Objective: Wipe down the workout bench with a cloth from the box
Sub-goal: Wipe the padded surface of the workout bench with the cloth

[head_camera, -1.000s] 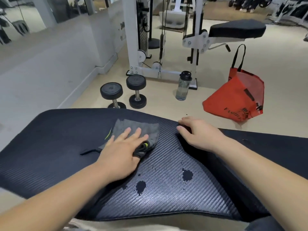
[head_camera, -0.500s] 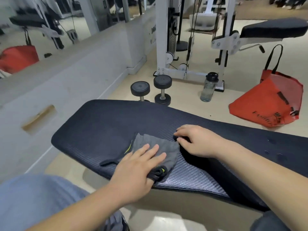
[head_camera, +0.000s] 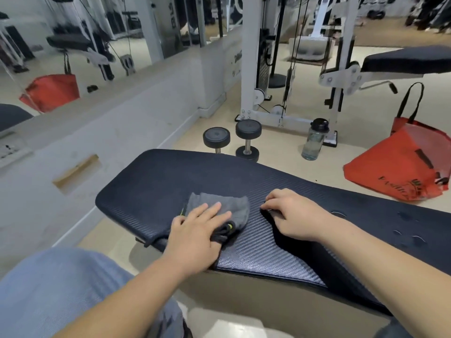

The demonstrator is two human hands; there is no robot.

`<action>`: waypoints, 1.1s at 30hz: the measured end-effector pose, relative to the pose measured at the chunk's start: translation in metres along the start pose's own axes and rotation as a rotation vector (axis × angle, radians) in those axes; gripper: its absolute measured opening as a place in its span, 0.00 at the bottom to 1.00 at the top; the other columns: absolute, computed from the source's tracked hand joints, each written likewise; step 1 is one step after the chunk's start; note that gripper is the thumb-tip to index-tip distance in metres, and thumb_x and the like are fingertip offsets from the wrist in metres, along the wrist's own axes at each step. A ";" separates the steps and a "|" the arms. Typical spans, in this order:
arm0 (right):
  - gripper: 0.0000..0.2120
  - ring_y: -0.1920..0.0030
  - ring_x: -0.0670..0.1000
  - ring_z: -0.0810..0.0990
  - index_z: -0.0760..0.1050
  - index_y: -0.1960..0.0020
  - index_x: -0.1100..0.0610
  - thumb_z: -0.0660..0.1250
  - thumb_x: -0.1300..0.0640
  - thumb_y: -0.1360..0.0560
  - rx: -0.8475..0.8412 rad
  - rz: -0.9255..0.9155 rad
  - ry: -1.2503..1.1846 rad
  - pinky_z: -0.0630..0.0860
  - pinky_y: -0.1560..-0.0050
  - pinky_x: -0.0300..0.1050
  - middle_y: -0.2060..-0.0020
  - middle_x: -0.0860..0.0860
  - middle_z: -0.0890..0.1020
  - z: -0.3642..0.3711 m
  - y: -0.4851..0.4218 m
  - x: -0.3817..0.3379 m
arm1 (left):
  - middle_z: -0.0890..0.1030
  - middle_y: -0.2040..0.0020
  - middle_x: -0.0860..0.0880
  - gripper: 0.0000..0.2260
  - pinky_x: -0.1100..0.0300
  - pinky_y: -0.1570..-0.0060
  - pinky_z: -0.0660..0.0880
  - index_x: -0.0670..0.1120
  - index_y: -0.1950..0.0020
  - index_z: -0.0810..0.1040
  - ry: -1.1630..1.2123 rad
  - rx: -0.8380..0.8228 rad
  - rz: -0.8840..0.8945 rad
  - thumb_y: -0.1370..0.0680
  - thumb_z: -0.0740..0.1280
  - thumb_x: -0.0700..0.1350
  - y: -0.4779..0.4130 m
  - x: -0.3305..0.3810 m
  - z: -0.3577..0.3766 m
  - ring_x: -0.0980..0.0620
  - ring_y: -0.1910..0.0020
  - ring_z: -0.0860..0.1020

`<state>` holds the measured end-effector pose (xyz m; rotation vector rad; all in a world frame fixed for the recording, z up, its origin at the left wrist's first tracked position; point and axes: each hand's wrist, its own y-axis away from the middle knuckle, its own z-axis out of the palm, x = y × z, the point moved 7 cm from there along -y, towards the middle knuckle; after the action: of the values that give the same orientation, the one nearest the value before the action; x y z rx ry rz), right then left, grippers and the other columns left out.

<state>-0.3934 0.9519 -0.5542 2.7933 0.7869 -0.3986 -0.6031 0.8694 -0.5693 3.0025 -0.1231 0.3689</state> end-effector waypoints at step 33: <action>0.19 0.43 0.45 0.75 0.80 0.40 0.44 0.57 0.38 0.21 0.141 -0.068 0.005 0.77 0.45 0.48 0.48 0.39 0.79 0.017 -0.018 -0.066 | 0.47 0.17 0.63 0.33 0.39 0.21 0.44 0.68 0.20 0.51 -0.040 -0.099 -0.040 0.24 0.56 0.51 0.010 -0.068 -0.015 0.57 0.18 0.44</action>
<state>-0.4604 0.9309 -0.5521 2.9044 0.8893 -0.4758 -0.6739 0.8657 -0.5702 2.9110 -0.0825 0.2904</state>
